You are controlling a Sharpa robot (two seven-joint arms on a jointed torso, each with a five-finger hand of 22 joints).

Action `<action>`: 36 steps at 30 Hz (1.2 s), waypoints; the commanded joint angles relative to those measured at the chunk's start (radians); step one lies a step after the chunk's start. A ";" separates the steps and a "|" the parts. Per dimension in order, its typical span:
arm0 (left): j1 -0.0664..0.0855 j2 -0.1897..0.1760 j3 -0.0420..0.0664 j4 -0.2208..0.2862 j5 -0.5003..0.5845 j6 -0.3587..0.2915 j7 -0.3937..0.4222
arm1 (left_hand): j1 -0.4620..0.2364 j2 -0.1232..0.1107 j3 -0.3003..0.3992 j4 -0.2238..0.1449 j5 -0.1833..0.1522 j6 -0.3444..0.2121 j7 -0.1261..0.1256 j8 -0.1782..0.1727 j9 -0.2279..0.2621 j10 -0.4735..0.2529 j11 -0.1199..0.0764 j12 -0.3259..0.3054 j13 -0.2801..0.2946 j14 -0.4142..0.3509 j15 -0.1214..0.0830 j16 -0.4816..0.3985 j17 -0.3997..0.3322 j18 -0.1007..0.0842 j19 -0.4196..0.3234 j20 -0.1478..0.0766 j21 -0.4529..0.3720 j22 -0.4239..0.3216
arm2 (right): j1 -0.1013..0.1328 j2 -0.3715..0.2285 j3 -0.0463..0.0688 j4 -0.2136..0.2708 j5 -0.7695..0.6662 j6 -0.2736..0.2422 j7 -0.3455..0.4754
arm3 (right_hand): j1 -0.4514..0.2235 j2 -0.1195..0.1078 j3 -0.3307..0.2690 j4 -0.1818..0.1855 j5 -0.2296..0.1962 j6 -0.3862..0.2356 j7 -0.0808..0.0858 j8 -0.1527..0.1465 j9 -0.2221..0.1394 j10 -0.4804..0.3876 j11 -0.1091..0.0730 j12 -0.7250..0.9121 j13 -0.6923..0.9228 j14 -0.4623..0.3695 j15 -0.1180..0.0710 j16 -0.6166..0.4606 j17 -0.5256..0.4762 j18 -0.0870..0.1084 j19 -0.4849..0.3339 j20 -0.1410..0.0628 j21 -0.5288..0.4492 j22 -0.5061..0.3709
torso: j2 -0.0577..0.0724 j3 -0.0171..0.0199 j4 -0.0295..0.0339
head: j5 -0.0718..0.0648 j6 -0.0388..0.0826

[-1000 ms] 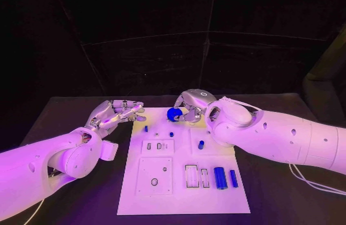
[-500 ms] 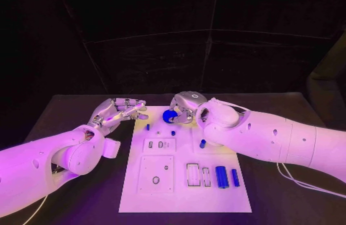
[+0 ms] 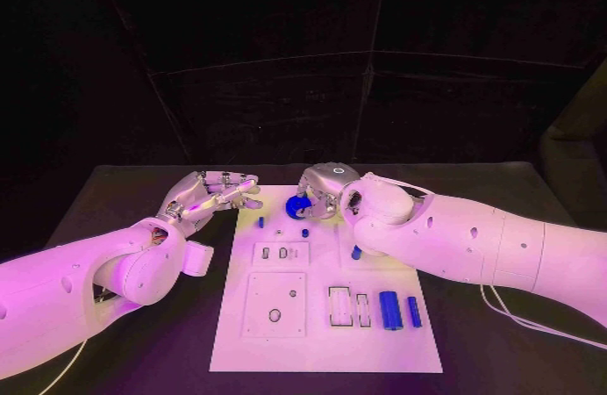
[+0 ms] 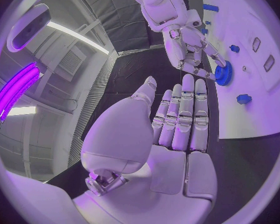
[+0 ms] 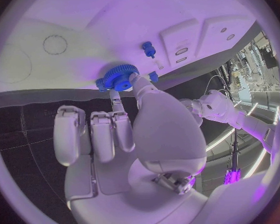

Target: Assemble the parts on the task board

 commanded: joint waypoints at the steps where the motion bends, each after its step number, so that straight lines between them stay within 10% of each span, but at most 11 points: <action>1: 0.002 0.000 0.001 0.002 0.003 0.012 0.002 | 0.002 0.011 -0.002 -0.005 -0.003 0.007 0.003 -0.006 -0.001 0.006 0.003 -0.003 -0.002 -0.003 0.005 -0.004 0.001 0.015 0.006 0.002 -0.006 -0.002 | 0.001 0.002 0.000 -0.003 -0.014 0.019 -0.008 | -0.022 -0.016 -0.011 0.011 -0.042 -0.042 0.013 -0.026 -0.009 0.023 0.015 -0.026 0.152 0.088 0.012 -0.003 0.179 -0.005 0.016 0.013 0.003 0.062 | -0.001 0.0002 -0.0005 | -0.001 0.000; 6: 0.002 0.000 0.001 0.002 0.003 0.012 0.002 | 0.002 0.011 -0.002 -0.005 -0.003 0.007 0.003 -0.006 -0.001 0.006 0.003 -0.003 -0.002 -0.003 0.005 -0.004 0.001 0.015 0.006 0.002 -0.006 -0.002 | 0.001 0.003 0.000 -0.005 -0.010 0.035 -0.008 | -0.067 -0.057 -0.027 0.080 -0.089 -0.080 0.026 -0.032 -0.007 0.010 0.028 -0.044 0.137 0.088 0.025 -0.002 0.182 -0.005 0.015 0.028 0.004 0.063 | 0.000 0.0002 -0.0004 | -0.001 0.000; 10: 0.002 -0.001 0.001 0.002 0.003 0.012 0.001 | 0.002 0.011 -0.002 -0.005 -0.003 0.007 0.003 -0.006 -0.001 0.006 0.003 -0.003 -0.002 -0.003 0.005 -0.004 0.001 0.015 0.006 0.002 -0.006 -0.002 | 0.001 0.004 0.000 -0.005 0.002 0.058 -0.007 | -0.147 -0.034 -0.091 0.155 0.000 -0.075 0.025 -0.027 -0.004 0.013 0.030 -0.041 0.141 0.089 0.026 -0.002 0.184 -0.006 0.016 0.031 0.005 0.067 | 0.000 0.0005 -0.0005 | -0.001 0.000; 27: 0.002 -0.002 0.001 0.001 0.003 0.011 -0.001 | 0.003 0.011 -0.001 -0.009 -0.003 0.008 0.004 -0.008 -0.001 0.007 0.003 -0.006 -0.002 -0.002 0.005 -0.008 0.003 0.015 0.007 0.002 -0.008 -0.003 | 0.001 -0.007 0.000 -0.011 0.035 0.077 -0.022 | -0.213 0.030 -0.195 0.153 0.061 -0.061 0.022 -0.026 -0.004 0.022 0.026 -0.028 0.154 0.090 0.024 0.000 0.190 -0.007 0.019 0.029 0.009 0.075 | 0.000 0.0009 -0.0009 | -0.004 0.001; 36: 0.002 -0.004 0.001 0.000 0.003 0.011 0.000 | 0.003 0.011 -0.001 -0.009 -0.003 0.008 0.004 -0.008 -0.001 0.007 0.003 -0.006 -0.002 -0.002 0.005 -0.008 0.003 0.015 0.007 0.002 -0.008 -0.003 | 0.001 -0.067 -0.001 0.042 0.075 -0.127 0.118 | -0.101 0.050 -0.219 0.103 0.090 -0.042 0.017 -0.022 -0.002 0.043 0.021 0.001 0.180 0.092 0.020 0.003 0.198 -0.009 0.023 0.026 0.014 0.085 | -0.001 0.0022 -0.0040 | -0.006 0.007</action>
